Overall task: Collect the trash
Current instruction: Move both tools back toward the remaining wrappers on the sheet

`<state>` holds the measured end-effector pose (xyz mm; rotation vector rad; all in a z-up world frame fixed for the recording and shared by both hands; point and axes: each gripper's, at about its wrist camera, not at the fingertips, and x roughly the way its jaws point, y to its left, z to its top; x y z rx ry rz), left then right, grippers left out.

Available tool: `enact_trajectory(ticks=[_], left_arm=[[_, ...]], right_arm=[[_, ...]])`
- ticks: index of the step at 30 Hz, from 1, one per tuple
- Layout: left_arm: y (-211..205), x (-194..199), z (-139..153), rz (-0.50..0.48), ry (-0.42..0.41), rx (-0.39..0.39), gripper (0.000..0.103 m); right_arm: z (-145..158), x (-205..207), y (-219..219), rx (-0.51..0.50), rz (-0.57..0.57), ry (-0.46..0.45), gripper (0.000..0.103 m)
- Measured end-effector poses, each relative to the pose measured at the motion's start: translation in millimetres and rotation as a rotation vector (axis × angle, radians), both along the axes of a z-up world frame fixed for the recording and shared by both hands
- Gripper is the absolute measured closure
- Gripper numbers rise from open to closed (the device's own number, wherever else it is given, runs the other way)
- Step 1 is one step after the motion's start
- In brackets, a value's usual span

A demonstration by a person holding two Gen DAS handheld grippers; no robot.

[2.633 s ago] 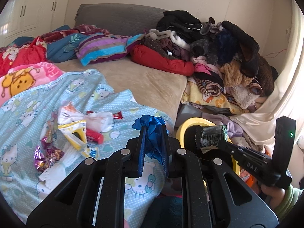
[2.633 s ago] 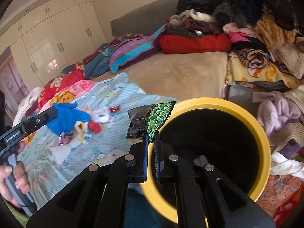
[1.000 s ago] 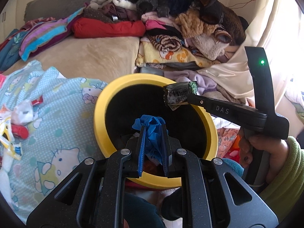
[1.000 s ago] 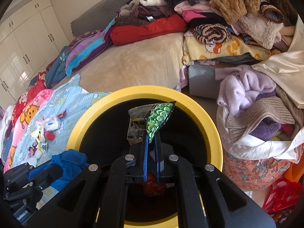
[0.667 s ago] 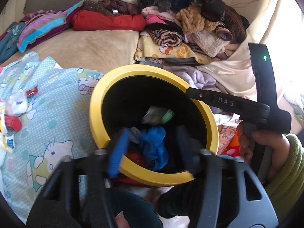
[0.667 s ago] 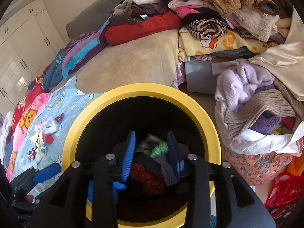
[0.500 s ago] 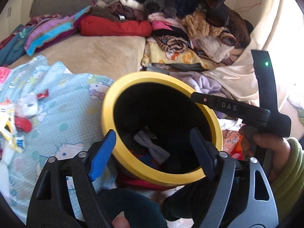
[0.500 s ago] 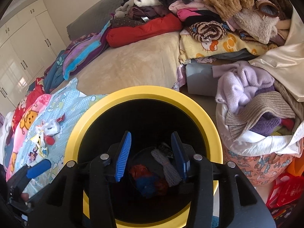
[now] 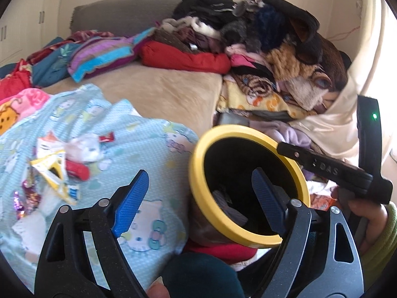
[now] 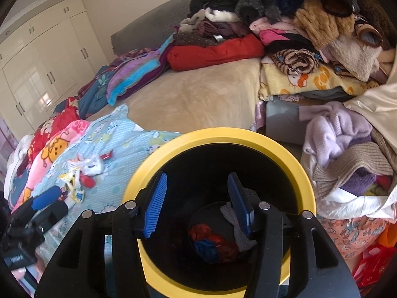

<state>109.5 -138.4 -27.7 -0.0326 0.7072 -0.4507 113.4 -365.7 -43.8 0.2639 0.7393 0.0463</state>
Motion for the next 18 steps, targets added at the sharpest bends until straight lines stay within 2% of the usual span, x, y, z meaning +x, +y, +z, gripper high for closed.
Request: enact_trajectory(ticks=[13,18], left_arm=[[71.0,3.9,12.9,0.174,-0.044,-0.033,0.027],[101.1,6.7,12.4,0.243,-0.040,-0.051,0.027]], right_arm=[[22.6,-6.2,48.3,-0.001,0.119,-0.090,0.050],[25.5,-1.0,79.8,-0.011,0.191,-0.092,0.049]])
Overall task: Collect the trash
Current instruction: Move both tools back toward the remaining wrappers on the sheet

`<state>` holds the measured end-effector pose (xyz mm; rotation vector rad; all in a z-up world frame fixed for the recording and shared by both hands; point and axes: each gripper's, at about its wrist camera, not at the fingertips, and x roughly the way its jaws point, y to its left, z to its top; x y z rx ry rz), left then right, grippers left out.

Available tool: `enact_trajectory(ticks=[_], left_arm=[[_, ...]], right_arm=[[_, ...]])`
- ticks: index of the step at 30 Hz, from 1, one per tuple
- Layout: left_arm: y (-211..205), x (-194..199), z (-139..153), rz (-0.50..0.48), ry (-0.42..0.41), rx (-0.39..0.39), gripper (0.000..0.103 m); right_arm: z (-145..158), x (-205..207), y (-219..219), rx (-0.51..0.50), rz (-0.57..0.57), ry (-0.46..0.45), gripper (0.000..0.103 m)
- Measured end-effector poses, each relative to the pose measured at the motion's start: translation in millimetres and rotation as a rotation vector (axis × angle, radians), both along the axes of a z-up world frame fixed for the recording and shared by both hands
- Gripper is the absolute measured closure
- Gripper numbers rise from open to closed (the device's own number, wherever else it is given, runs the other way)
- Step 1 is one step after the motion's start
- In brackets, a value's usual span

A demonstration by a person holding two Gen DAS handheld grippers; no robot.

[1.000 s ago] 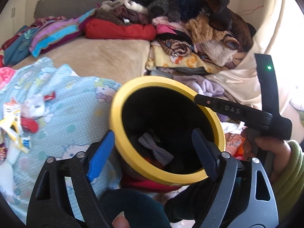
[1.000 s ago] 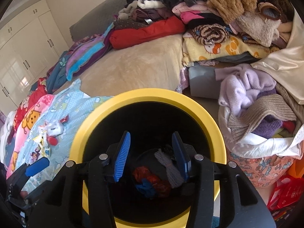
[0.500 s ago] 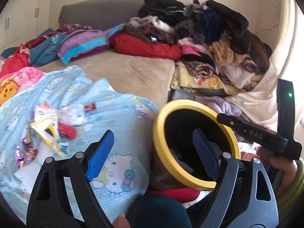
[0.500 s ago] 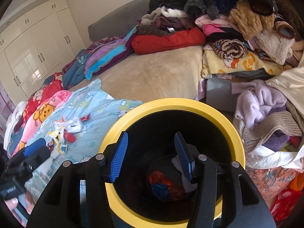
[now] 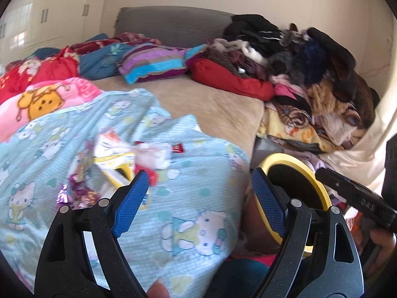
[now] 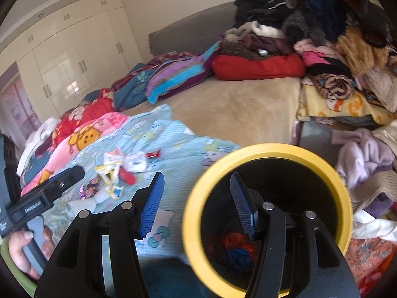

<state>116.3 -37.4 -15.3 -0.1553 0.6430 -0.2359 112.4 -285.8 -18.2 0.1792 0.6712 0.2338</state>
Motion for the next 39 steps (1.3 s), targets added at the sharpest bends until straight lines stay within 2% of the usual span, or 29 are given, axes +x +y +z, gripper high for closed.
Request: enact_trajectory(ticks=[9,20,34,36,39], left_arm=[[51.8,5.9,-5.5,0.125,0.011,-0.043,0.027],[100.0,14.3,-19.9,0.220,0.051,-0.078,0.027],[133.8,45.1,-42.5,0.244,0.128,-0.117,0.027],[134.9,52.2,-45.8,0.232,0.143,-0.125,0.029],[134.0,61.5,-50.1,0.215,0.162,-0.135,0.036]], right_arm=[[-0.7,15.7,54.2,-0.027,0.099,0.001,0.049],[-14.8,46.4,127.2,-0.092,0.233,0.033,0.049],[-35.3,96.7,176.1,-0.154,0.315,0.075,0.051],[-39.8,105.0,180.0,-0.169,0.328,0.080,0.056],[-49.5,122.1,186.7,-0.192,0.337,0.100,0.057]])
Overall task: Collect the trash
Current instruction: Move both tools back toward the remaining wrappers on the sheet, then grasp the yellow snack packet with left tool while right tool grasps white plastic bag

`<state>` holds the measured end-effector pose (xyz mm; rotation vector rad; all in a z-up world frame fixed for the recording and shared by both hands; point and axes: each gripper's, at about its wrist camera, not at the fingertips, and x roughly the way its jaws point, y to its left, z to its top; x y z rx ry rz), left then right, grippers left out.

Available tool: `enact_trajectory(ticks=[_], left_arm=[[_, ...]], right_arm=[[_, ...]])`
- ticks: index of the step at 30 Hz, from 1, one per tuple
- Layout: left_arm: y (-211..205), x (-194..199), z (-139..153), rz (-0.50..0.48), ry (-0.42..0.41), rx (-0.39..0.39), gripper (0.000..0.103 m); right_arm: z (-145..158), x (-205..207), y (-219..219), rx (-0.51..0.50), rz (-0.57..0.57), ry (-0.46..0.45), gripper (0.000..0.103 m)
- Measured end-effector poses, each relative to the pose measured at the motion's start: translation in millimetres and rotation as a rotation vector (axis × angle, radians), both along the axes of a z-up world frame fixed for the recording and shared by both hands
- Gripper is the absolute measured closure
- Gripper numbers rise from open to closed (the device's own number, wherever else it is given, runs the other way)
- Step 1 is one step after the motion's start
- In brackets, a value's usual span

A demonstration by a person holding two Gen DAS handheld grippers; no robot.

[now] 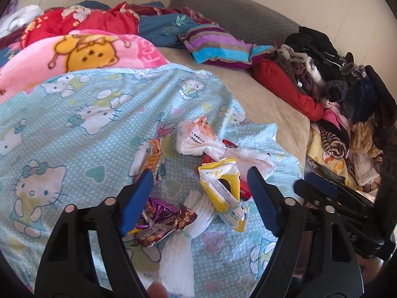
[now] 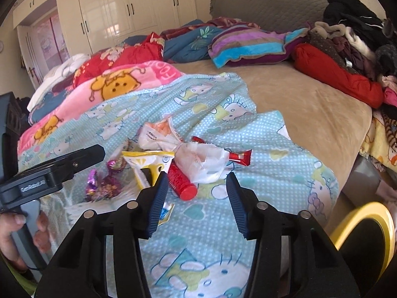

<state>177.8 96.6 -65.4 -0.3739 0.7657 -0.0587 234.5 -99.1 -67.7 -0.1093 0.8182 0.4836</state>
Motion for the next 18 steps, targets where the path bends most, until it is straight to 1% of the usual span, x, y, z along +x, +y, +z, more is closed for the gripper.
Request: enact_trajectory(ticks=[4,10,13,14,15,18], left_arm=[[-3.0,12.0,-7.6,-0.023,0.023,-0.018,0.042],[-11.0,28.8,-19.7,-0.049,0.062,-0.029,0.046],[-14.7,36.7,-25.4,-0.062,0.080,-0.034,0.047],[-16.3,39.9,-28.7,-0.065,0.091,-0.034,0.051],[-17.0,42.2,-31.4,-0.065,0.097,-0.035,0.052],[-19.4,46.1,-36.0,-0.064,0.113,-0.044,0.058]], right_arm=[[-11.3,18.5,5.3,-0.015,0.012,0.022,0.062],[-26.0,39.3,11.9,-0.017,0.020,0.067,0.068],[-33.8,42.9,14.2,-0.023,0.025,0.092,0.081],[-36.2,43.6,14.2,-0.020,0.027,0.098,0.090],[-37.4,43.0,14.3,-0.019,0.027,0.097,0.093],[-40.4,38.1,13.6,-0.017,0.031,0.092,0.096]])
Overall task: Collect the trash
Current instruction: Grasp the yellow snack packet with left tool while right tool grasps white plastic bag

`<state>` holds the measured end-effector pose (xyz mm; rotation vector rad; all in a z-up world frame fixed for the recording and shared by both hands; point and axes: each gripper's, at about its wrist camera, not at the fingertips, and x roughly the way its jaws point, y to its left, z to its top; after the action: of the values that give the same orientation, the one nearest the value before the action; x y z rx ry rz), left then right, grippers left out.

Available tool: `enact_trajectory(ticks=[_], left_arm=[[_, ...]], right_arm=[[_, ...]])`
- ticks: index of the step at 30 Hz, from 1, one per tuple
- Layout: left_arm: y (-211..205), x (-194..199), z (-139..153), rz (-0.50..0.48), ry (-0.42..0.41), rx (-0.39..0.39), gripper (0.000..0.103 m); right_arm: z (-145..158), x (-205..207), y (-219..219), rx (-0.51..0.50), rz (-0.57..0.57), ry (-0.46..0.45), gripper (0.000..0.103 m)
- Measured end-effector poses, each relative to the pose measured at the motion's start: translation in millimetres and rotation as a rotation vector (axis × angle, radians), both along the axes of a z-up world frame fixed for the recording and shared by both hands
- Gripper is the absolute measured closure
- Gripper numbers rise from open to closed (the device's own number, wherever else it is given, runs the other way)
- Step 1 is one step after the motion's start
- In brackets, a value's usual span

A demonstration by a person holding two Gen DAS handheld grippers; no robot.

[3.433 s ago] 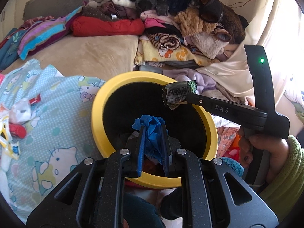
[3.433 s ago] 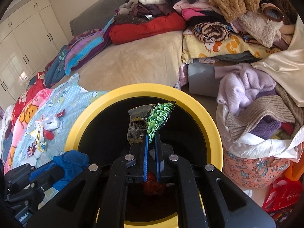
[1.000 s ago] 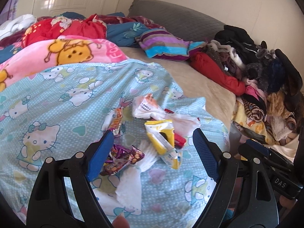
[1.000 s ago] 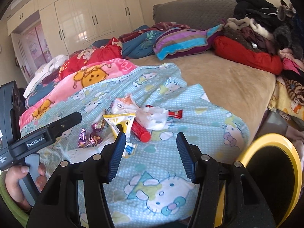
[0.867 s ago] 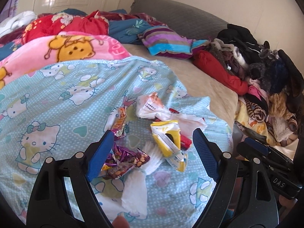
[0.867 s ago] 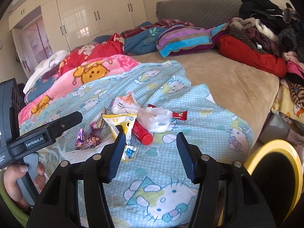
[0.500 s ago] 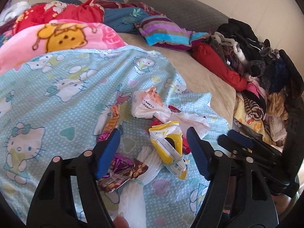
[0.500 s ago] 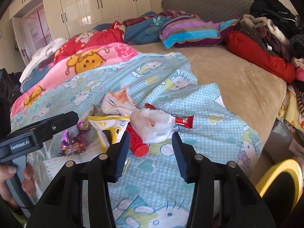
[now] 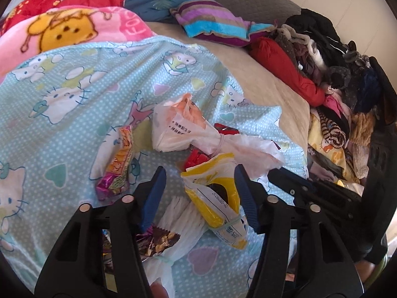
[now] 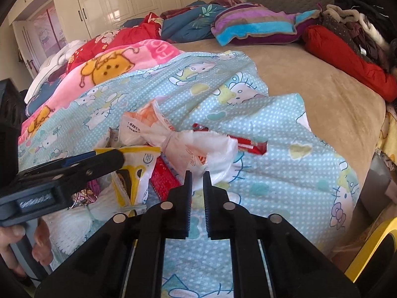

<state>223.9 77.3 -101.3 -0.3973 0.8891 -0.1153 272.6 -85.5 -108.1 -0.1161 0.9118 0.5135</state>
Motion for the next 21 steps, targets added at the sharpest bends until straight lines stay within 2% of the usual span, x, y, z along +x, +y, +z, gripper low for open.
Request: enact_trajectory(ticks=[3,5,14,21], left_arm=[[-5.1,0.4,1.4,-0.017,-0.010,-0.005,0.069],[-7.5,0.2,1.9,-0.025,-0.018,0.002,0.082],[-8.3,-18.8,14.6,-0.012,-0.066,-0.035,0.091],[-10.1,-43.1,32.2,-0.014,-0.111,-0.064,0.094]], right_arm=[[0.3,-4.9,-4.6,0.021,-0.007,-0.012,0.098],[2.0,-7.0,-8.1,0.037,-0.019,-0.015,0.099],[30.8,-31.9,-31.5,0.124,-0.050,-0.088,0.101],[51.8,-56.3,-55.3,0.157,-0.087,-0.136,0.101]])
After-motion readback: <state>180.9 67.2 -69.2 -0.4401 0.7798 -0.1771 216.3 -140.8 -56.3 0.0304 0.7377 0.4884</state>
